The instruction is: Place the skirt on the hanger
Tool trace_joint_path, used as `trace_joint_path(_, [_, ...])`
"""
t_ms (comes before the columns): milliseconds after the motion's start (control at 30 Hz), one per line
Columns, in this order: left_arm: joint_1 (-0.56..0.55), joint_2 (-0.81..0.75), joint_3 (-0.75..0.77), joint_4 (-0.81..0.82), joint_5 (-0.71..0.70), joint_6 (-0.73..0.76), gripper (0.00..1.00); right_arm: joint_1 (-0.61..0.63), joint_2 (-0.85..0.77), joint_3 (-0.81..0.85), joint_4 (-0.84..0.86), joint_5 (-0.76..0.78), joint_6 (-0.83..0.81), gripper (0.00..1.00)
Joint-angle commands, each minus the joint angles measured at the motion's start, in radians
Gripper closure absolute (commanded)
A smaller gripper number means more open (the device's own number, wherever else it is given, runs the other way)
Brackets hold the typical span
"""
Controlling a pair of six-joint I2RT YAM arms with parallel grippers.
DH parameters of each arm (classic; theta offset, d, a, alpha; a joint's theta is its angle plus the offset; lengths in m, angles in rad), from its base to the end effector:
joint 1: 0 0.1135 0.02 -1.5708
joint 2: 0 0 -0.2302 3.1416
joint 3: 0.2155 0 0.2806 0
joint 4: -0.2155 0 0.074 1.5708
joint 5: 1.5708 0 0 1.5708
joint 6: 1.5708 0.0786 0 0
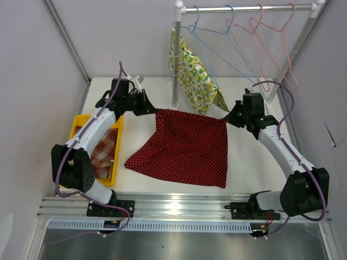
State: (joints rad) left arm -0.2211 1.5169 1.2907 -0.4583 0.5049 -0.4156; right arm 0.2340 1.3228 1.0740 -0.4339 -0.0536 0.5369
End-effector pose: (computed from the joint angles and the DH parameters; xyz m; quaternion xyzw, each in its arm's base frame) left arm 0.3808 -0.1246 0.2501 0.0217 0.8810 -0.3443 0.3237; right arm 0.3514 0.0881 0.2311 0.1248 0.8941 0.1839 0.3888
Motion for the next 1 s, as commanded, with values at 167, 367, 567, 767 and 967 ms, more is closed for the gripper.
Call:
trace_joint_path(167, [0.025,0.100,0.159,-0.029,-0.016,0.058,1.00,-0.103,0.076,-0.008,0.063,-0.035,-0.012,1.00])
trace_joint_path(367, [0.017,0.097,0.211,-0.155,-0.211,0.141,1.00,-0.144,0.154,0.043,0.057,-0.045,-0.038,1.00])
trace_joint_path(567, [-0.010,0.086,0.214,-0.200,-0.288,0.166,1.00,-0.186,0.181,0.069,0.035,-0.046,-0.054,1.00])
trace_joint_path(767, [-0.113,-0.118,0.015,-0.131,-0.354,0.129,1.00,-0.260,0.084,0.072,-0.017,-0.084,-0.049,1.00])
trace_joint_path(967, [-0.195,-0.369,-0.090,-0.204,-0.388,0.136,1.00,-0.259,-0.228,0.023,-0.121,-0.117,-0.026,1.00])
